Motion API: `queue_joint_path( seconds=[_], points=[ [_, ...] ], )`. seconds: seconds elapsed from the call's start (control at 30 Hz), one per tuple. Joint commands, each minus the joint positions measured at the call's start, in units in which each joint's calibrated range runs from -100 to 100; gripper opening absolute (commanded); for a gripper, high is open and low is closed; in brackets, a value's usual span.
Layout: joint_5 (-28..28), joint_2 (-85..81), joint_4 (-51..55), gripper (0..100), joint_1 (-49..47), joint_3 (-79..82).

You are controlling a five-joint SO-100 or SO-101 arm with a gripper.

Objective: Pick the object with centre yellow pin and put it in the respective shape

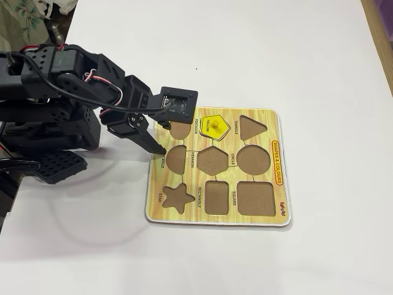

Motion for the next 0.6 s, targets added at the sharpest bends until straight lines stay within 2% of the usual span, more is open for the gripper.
queue_joint_path(
  seconds=[0.0, 0.17, 0.37, 0.57],
  points=[
    [-0.3, -2.9, -0.5, 19, 0.2, 2.9],
    [0.3, -5.0, 1.4, 19, 2.8, 6.1],
    [0.4, -5.4, 11.0, 19, 5.7, 6.1],
    [0.4, -5.4, 11.4, 19, 5.4, 6.1]
  ],
)
